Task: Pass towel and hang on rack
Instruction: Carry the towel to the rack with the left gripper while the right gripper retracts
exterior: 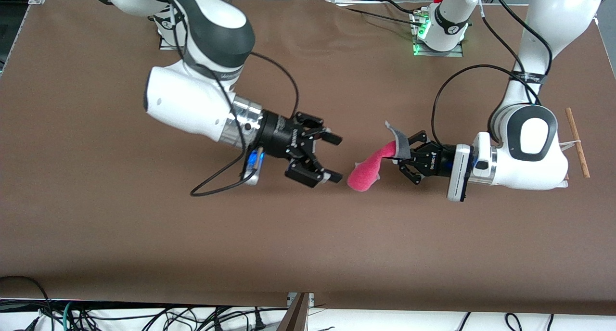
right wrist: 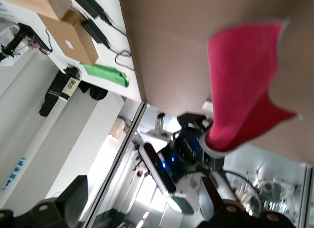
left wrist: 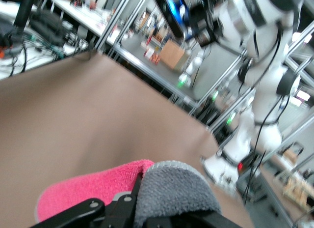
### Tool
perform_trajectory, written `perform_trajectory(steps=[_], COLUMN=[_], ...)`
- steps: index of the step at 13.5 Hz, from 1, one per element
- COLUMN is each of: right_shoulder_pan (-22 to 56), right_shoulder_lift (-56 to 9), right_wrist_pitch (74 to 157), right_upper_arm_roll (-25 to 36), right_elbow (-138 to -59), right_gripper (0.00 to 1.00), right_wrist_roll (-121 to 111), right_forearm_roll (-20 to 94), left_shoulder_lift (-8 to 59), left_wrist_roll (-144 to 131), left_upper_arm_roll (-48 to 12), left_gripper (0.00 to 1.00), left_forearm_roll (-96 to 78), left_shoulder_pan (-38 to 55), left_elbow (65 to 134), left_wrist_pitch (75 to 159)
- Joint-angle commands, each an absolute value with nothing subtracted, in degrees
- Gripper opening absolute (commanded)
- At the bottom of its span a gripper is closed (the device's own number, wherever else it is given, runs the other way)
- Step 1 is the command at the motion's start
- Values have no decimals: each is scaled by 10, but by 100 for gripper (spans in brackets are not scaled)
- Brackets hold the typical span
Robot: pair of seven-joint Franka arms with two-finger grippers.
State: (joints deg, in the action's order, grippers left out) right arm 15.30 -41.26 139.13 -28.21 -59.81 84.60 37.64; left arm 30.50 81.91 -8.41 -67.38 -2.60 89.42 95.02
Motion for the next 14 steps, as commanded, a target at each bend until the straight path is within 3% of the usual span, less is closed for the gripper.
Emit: perform_trajectory(steps=[1,5,7,9,14], right_shoulder_pan=[105,41,33,33,33], right_shoulder_lift=[-395,-347,-315,-274,-88], right_wrist_pitch=[1305,1157,1045,992,963], right_upper_arm_roll=[-287,-275,-231,-193,-132], right_elbow=[-594,-598,-598,-623,-837], right_gripper=[100,100,100,100,100], right_wrist_roll=[805,723,660,612,334], right_forearm_roll=[333,327,322,321,239], left_shoulder_lift=[308,306,306,304,303], left_wrist_roll=[829,830,831,831,833], left_upper_arm_roll=[-86,-85,-85,-85,-77], left_gripper=[0,0,0,0,0], left_forearm_roll=[-566,-326,-232,-152,-12], left_shoulder_pan=[-47,-74,-104,-126,-232], left_elbow=[864,849,848,847,815], left_wrist_pitch=[939,940,940,926,843])
